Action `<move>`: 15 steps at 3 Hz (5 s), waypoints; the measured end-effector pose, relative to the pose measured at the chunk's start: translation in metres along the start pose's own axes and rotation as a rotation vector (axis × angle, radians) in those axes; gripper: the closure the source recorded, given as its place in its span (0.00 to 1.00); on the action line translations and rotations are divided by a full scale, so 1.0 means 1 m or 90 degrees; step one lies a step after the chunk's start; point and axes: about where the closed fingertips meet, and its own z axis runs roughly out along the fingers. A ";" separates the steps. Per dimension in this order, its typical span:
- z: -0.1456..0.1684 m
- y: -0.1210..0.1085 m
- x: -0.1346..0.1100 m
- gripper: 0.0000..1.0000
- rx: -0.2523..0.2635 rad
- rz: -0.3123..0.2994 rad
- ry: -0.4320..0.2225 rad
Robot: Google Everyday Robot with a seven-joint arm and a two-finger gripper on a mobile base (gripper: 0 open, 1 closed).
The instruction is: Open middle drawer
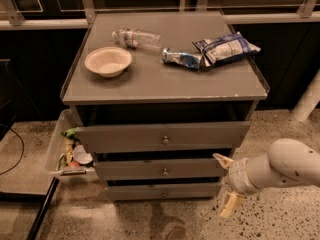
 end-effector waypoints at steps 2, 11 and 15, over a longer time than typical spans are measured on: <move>0.027 -0.005 0.009 0.00 -0.006 0.006 -0.008; 0.166 -0.118 0.087 0.00 0.060 -0.146 -0.088; 0.202 -0.124 0.078 0.00 0.021 -0.136 -0.119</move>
Offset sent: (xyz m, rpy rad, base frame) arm 0.0298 0.0136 -0.0679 0.0375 0.0235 -0.0067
